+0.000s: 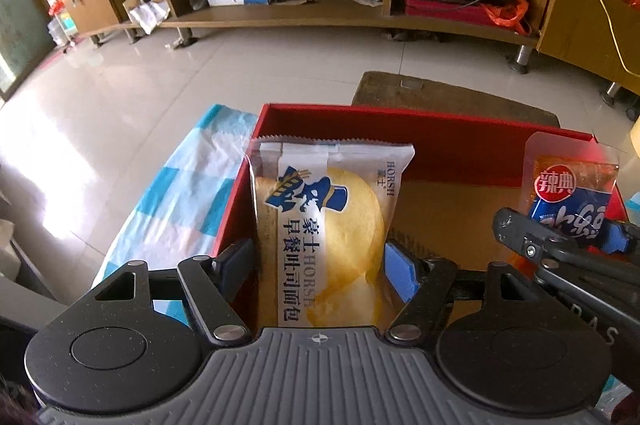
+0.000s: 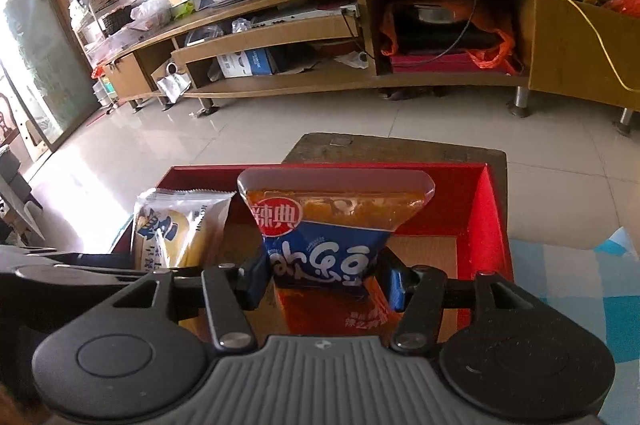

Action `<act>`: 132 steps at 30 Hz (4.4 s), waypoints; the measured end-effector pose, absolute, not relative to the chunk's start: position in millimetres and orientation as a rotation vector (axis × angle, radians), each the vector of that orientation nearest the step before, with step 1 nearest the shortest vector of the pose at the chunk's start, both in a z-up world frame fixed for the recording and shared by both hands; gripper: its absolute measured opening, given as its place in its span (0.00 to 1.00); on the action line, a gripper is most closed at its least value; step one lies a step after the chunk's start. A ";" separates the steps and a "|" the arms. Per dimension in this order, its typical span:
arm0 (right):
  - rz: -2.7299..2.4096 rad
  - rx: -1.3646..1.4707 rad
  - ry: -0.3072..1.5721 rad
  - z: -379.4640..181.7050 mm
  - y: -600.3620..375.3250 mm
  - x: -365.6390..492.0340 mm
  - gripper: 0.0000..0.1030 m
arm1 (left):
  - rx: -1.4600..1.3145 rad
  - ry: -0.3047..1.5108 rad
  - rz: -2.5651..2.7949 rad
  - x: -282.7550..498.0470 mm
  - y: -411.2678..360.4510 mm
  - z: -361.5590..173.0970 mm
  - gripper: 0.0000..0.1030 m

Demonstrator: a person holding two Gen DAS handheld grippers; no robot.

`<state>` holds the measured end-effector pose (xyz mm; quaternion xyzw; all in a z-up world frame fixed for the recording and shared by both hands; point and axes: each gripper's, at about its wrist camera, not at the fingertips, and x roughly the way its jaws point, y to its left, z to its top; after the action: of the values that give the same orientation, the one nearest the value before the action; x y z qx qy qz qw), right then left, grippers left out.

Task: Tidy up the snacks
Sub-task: 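Carry both packs into the red box and open both tools, then lower the left tool onto the Trolli gummy pack and close it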

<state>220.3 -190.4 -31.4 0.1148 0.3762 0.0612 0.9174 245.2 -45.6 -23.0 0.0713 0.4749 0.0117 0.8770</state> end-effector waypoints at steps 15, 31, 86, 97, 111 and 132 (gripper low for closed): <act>0.085 0.208 0.883 -48.7 -186.3 222.4 0.54 | 0.149 0.988 0.035 247.1 -43.5 -20.9 0.79; 0.044 0.201 0.850 -18.0 -184.1 191.9 0.64 | 0.091 0.953 0.027 225.4 -24.1 5.4 0.85; 0.129 0.191 0.890 -0.6 -158.1 59.3 0.65 | 0.038 1.205 -0.059 124.8 45.8 -47.6 0.93; 0.155 0.196 0.912 -5.0 -153.2 62.9 0.65 | -0.117 1.240 -0.138 126.1 63.6 -47.2 0.65; 0.175 0.182 0.967 -12.8 -157.9 58.1 0.65 | -0.027 1.226 -0.125 100.0 60.1 -39.6 0.86; 0.190 0.135 0.990 -17.3 -147.9 56.8 0.75 | -0.075 1.282 -0.143 85.0 79.1 -43.5 0.59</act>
<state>56.8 -147.9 -17.3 0.0644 0.4739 0.0911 0.8735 85.0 79.1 -43.5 -0.0348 0.5975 -0.0668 0.7983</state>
